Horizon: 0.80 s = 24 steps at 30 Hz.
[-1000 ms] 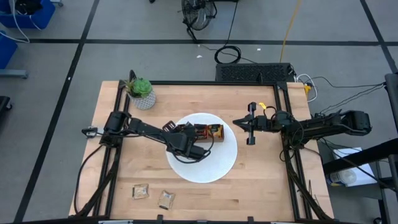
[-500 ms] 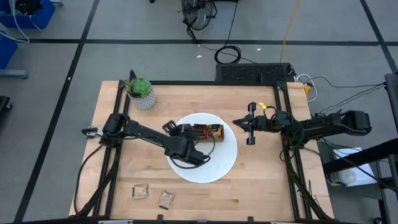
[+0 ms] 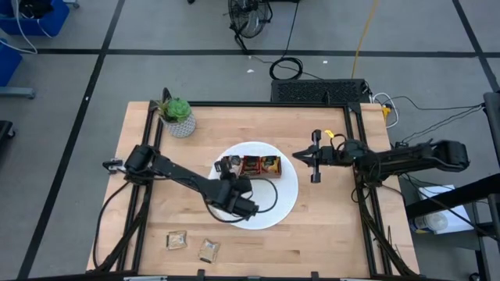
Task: Pick & Place Tea
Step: Put the brown tea bag into the left section of the wooden organizer
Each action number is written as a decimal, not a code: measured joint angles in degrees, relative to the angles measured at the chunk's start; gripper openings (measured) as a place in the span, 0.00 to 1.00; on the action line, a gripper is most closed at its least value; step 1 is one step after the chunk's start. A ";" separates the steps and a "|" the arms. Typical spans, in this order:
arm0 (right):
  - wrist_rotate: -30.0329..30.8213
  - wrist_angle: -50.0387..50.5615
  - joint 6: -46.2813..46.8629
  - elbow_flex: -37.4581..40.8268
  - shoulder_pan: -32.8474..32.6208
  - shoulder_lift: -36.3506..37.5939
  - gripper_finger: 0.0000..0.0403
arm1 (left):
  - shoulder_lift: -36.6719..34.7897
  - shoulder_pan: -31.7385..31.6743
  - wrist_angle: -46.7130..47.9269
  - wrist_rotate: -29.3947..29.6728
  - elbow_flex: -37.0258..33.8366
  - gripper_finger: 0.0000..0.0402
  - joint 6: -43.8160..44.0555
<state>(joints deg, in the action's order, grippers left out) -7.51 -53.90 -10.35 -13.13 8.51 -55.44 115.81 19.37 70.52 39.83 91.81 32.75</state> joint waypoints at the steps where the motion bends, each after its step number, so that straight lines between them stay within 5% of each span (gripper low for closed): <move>1: 0.00 0.83 0.01 0.00 0.00 0.88 0.00 | -0.38 0.11 -0.49 -0.10 -0.92 0.03 -0.58; 11: -0.07 3.16 0.65 0.87 0.00 4.72 0.00 | -2.33 -2.88 -21.23 -8.78 -8.76 0.01 -13.34; 24: -0.05 4.03 0.66 0.85 0.00 4.79 0.00 | -2.32 -5.61 -14.82 -9.66 -8.76 0.01 -12.49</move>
<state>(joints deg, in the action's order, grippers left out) -7.56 -49.87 -9.68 -12.27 8.51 -50.65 113.49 13.76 55.70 30.17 83.05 20.26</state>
